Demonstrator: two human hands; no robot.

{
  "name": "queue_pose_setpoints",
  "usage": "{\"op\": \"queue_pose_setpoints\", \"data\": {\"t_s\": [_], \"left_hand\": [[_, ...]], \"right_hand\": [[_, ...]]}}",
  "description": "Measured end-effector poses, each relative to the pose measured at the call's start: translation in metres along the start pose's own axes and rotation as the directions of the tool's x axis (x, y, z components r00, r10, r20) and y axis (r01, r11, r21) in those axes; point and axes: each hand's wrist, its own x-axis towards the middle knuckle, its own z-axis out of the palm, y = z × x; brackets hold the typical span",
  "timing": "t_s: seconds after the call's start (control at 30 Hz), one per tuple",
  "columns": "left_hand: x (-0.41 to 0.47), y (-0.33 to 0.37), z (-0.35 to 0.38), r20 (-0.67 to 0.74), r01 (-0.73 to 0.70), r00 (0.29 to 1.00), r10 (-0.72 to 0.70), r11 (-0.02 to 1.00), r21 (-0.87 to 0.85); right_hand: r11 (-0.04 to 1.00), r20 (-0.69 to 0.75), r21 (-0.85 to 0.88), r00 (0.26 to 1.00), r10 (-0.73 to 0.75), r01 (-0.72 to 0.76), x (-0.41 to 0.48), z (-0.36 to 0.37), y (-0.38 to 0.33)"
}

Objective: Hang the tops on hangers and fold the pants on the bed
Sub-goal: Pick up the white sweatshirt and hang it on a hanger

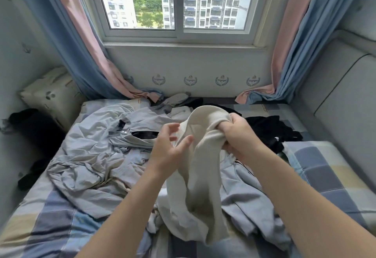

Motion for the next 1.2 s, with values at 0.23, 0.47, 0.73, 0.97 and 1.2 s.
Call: {"op": "queue_pose_setpoints", "data": {"t_s": [0.23,0.47,0.73,0.97,1.2], "left_hand": [[-0.046,0.009,0.038,0.245,-0.071,0.968,0.058,0.996,0.046],[-0.041,0.006,0.035,0.073,0.123,0.991,-0.110,0.970,-0.210],[-0.033,0.036,0.023,0.080,0.219,0.976,-0.204,0.888,-0.405],[-0.041,0.065,0.024,0.128,0.238,0.971,-0.201,0.825,-0.513],[-0.036,0.067,0.013,0.127,0.174,0.984,-0.127,0.849,-0.498]], "right_hand": [[0.963,0.012,0.269,1.000,-0.002,-0.002,-0.019,0.006,-0.022],[0.902,0.106,0.430,0.994,-0.015,-0.032,-0.035,-0.009,-0.021],[0.995,0.131,0.049,0.987,-0.095,0.089,-0.060,-0.025,0.027],[0.975,0.277,-0.215,0.961,0.006,0.056,-0.075,-0.006,0.096],[0.795,0.057,-0.605,0.998,-0.006,0.040,-0.068,-0.003,0.123]]}}
